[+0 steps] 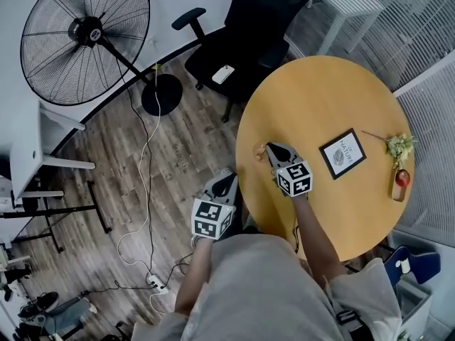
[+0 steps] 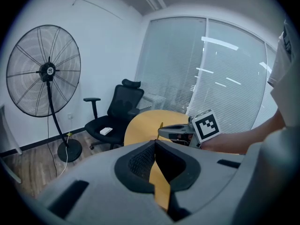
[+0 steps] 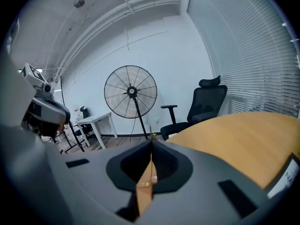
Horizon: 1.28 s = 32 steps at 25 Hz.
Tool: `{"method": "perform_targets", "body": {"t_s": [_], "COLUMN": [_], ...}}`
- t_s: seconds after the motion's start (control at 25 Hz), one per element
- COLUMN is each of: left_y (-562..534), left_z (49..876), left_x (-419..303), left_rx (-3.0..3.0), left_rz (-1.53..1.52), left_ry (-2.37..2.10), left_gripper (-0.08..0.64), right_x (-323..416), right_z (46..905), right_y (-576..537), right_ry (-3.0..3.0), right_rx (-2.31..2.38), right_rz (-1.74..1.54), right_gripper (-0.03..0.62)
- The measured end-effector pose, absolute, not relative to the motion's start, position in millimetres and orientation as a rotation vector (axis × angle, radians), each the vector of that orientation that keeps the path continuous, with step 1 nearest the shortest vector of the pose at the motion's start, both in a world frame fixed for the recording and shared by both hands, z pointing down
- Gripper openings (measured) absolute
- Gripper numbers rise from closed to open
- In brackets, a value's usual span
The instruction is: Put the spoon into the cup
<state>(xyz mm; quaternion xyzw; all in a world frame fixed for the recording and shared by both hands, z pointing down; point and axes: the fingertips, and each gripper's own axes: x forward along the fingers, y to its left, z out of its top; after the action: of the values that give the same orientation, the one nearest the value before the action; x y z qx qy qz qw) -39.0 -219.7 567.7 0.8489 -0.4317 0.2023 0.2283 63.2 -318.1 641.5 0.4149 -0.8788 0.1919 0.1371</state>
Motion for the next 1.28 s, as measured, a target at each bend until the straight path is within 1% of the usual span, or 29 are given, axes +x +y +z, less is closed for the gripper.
{"method": "perform_targets", "body": {"t_s": [1.04,1.08,1.16,1.28], "left_y": [-217,-217,-217,-215], "left_z": [571,570,570,568], "left_x": [-38,-39,-40,-40], "left_rx": [2.331,2.330,2.331,2.334], "left_rz": [0.549,0.547,0.543,0.536], "left_ry": [-1.178,-1.179,-1.183,-1.187], "left_gripper": [0.008,0.008,0.008,0.008], "right_x": [91,90,88,89], "right_z": [657,658,658,654], "right_y": [-326,-326,-325,-325], "right_ry": [-2.441,-2.442,-2.452,-2.458], "right_rx": [1.327,1.320,1.313,1.331], "right_rz": [0.617,0.625,0.643,0.649], "right_gripper": [0.021,0.025,0.068,0.109]}}
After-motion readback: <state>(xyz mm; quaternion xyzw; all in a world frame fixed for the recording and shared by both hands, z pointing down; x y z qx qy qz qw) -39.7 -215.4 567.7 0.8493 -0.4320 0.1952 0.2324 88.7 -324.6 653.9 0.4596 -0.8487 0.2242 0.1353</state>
